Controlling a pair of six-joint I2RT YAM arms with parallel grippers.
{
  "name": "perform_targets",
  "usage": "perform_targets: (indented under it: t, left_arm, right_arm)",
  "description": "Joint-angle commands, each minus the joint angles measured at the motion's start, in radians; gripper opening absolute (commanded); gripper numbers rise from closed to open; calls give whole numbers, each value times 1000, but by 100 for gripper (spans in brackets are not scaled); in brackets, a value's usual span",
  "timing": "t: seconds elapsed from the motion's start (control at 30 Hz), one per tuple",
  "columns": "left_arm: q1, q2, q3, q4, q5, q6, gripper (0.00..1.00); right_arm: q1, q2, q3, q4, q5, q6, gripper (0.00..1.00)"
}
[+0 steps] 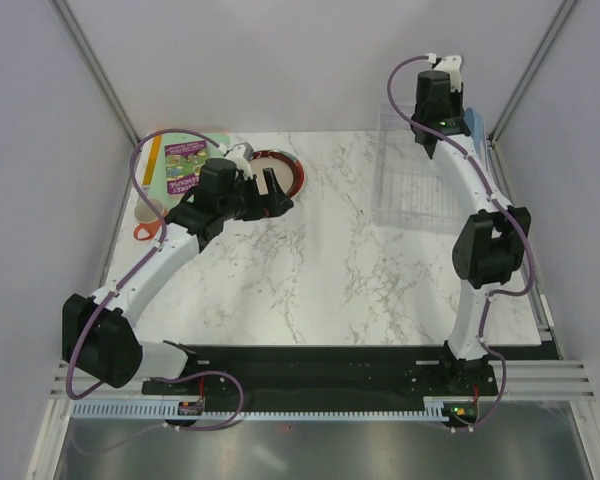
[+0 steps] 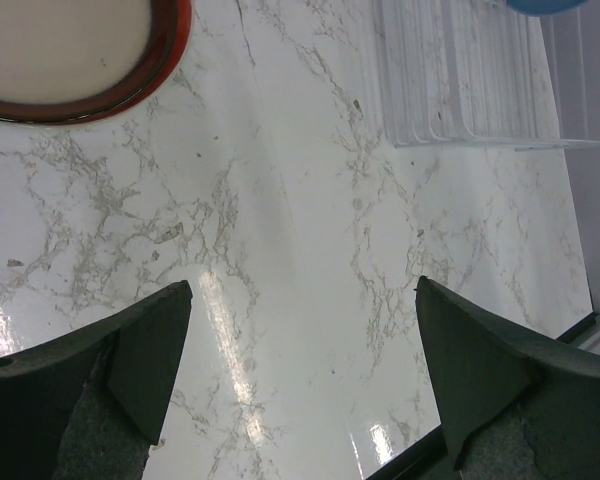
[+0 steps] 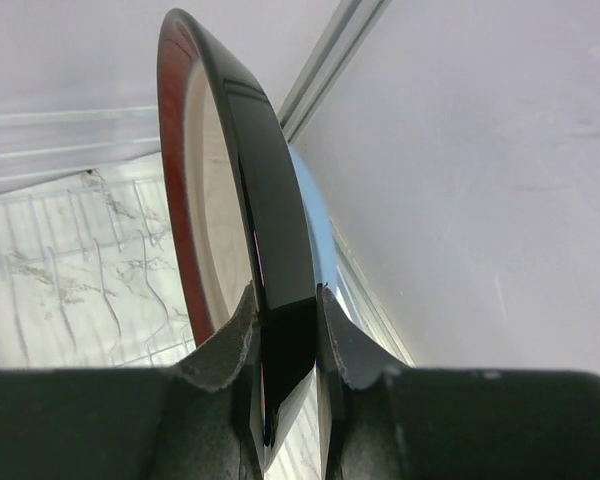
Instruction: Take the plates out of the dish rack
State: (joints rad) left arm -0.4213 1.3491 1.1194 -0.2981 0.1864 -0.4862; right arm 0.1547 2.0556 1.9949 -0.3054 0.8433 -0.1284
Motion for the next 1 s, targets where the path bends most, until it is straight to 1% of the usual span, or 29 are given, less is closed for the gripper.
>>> perform_targets:
  t: [0.0,0.03,0.1,0.13,0.23,0.27,0.33,0.37,0.43,0.47,0.53,0.7,0.97]
  left_arm:
    - [-4,-19,28,33,11,-12,100]
    - [-4,-12,36,36,18,-11,100]
    - [-2,-4,43,56,48,0,100]
    - [-4,1,48,66,70,0,100]
    - [-2,8,49,112,109,3,100]
    - [-2,16,45,129,120,1,100]
    - [-1,24,34,180,155,-12,100]
    - [-1,31,30,207,168,-21,100]
    - [-2,36,7,290,197,-55,100]
    - [-1,42,-3,327,206,-67,100]
    - [-1,54,-12,393,225,-98,100]
    - [-2,88,-18,471,254,-135,100]
    - [-1,111,-70,638,327,-244,100]
  right_arm:
    - [28,-277,-14,-1,-97,116,0]
    - [37,-308,-42,-14,-207,125,0]
    - [60,-389,-103,-67,-300,206,0]
    - [66,-415,-123,-95,-390,228,0]
    - [88,-527,-217,-112,-513,303,0]
    - [89,-555,-263,-113,-621,318,0]
    - [88,-629,-303,-112,-694,381,0]
    - [91,-650,-336,-112,-783,394,0]
    - [89,-704,-367,-110,-840,450,0]
    - [89,-721,-401,-106,-925,464,0]
    - [92,-767,-430,-92,-966,512,0]
    - [91,-856,-530,-44,-1094,590,0]
    - [94,-907,-665,120,-1244,731,0]
